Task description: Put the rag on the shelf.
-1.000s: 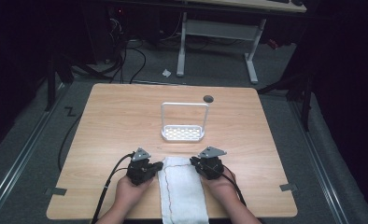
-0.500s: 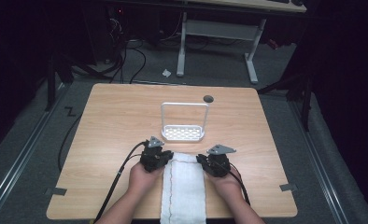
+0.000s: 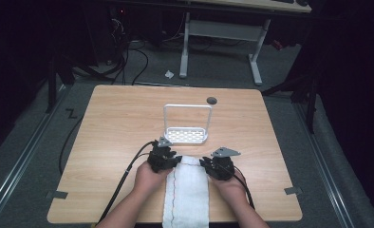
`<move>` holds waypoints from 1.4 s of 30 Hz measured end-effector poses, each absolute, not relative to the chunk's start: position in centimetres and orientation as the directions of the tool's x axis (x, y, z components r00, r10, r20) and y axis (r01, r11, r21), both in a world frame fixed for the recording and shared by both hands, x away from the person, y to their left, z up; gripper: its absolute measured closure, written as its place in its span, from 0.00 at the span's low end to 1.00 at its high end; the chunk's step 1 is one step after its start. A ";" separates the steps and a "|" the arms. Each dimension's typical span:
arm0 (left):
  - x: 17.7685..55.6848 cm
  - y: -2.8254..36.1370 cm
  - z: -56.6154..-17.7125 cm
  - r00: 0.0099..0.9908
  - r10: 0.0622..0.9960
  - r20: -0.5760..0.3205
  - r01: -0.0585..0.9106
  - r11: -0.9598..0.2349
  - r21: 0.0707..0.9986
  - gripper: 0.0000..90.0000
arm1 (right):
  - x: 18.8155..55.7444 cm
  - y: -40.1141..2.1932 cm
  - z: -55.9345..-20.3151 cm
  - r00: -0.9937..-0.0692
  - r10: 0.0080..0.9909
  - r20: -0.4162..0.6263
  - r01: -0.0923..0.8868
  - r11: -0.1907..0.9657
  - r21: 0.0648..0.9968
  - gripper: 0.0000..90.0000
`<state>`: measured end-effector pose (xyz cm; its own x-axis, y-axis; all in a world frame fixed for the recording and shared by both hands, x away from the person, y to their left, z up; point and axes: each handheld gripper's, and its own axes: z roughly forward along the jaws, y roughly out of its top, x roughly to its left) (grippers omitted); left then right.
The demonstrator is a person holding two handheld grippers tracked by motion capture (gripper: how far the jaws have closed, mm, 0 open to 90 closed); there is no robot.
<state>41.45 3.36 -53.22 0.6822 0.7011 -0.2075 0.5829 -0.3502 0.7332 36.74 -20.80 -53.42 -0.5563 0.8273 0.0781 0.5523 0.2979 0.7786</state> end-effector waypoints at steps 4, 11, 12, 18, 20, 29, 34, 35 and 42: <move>41.3 3.4 -53.2 0.679 0.707 -0.199 0.586 -0.358 0.727 0.83 | 36.2 -21.2 -52.9 -0.552 0.830 0.080 0.546 0.288 0.787 0.80; 40.9 3.5 -53.5 0.688 0.698 -0.198 0.573 -0.354 0.740 0.94 | 35.3 -22.2 -52.9 -0.542 0.835 0.096 0.564 0.277 0.778 0.71; 40.9 3.5 -53.5 0.688 0.698 -0.198 0.573 -0.354 0.740 0.94 | 35.3 -22.2 -52.9 -0.542 0.835 0.096 0.564 0.277 0.778 0.71; 40.8 4.0 -53.9 0.672 0.699 -0.245 0.583 -0.296 0.756 0.95 | 36.1 -21.8 -53.8 -0.545 0.825 0.146 0.600 0.263 0.756 0.69; 40.7 4.2 -53.7 0.670 0.698 -0.252 0.581 -0.282 0.763 0.95 | 36.1 -21.5 -53.8 -0.563 0.812 0.152 0.598 0.273 0.754 0.80; 39.4 5.1 -52.2 0.683 0.695 -0.225 0.523 -0.251 0.815 0.95 | 35.4 -20.6 -52.9 -0.588 0.803 0.095 0.535 0.298 0.791 0.95; 38.7 5.9 -51.6 0.680 0.697 -0.227 0.502 -0.217 0.837 0.95 | 34.9 -20.2 -51.9 -0.603 0.794 0.081 0.498 0.295 0.816 0.96; 38.6 6.1 -51.4 0.678 0.698 -0.230 0.499 -0.208 0.841 0.95 | 34.8 -20.0 -51.3 -0.608 0.790 0.076 0.481 0.291 0.827 0.96; 38.6 7.2 -49.9 0.673 0.700 -0.241 0.475 -0.158 0.866 0.95 | 34.8 -19.4 -49.8 -0.615 0.788 0.027 0.424 0.301 0.854 0.96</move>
